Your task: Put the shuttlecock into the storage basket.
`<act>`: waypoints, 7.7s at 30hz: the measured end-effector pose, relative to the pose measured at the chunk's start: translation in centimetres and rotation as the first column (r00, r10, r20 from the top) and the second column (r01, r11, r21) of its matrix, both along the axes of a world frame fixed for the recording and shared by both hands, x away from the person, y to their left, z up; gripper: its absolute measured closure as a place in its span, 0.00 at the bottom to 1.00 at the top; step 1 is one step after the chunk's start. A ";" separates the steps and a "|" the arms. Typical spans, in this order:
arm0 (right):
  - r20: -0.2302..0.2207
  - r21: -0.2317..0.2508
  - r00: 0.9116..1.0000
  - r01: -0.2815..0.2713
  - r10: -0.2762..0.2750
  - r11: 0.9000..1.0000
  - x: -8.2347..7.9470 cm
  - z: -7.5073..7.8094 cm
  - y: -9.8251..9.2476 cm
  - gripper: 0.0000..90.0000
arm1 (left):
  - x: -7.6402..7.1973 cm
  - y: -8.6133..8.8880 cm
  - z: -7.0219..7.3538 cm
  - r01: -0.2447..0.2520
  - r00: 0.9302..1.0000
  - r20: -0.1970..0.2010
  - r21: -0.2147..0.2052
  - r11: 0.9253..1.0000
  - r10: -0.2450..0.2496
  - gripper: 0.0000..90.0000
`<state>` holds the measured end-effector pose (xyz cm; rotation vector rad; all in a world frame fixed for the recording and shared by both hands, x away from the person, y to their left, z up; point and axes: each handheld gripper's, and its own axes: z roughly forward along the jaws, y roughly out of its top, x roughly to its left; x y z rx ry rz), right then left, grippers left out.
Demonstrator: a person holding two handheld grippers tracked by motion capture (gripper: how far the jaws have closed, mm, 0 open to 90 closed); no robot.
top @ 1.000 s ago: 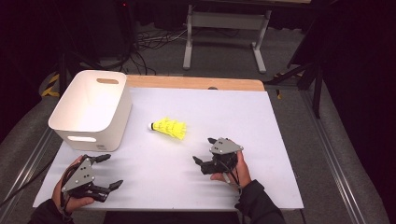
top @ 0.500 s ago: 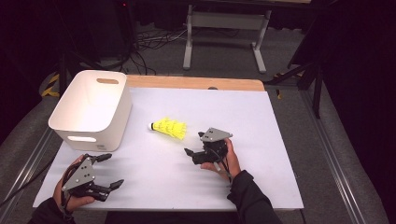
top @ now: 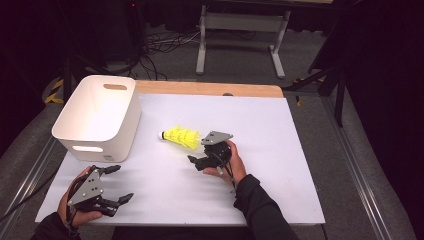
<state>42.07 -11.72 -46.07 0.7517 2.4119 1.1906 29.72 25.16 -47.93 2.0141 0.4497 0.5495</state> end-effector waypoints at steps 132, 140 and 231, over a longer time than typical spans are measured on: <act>0.025 0.015 0.995 -0.096 0.095 0.995 -6.4 3.0 -2.1 0.96 | -0.1 -0.8 -0.2 0.000 1.000 -0.015 0.033 0.999 0.000 0.09; 0.019 0.009 0.994 -0.105 0.105 0.994 -7.1 2.9 -2.7 0.96 | 0.1 -1.3 -0.2 0.001 1.000 -0.030 0.023 1.000 0.000 0.09; -0.028 -0.177 0.938 -0.346 0.347 0.921 -8.5 6.5 3.9 0.58 | 6.2 -14.1 0.5 0.159 0.983 -0.094 -0.003 0.987 -0.158 0.55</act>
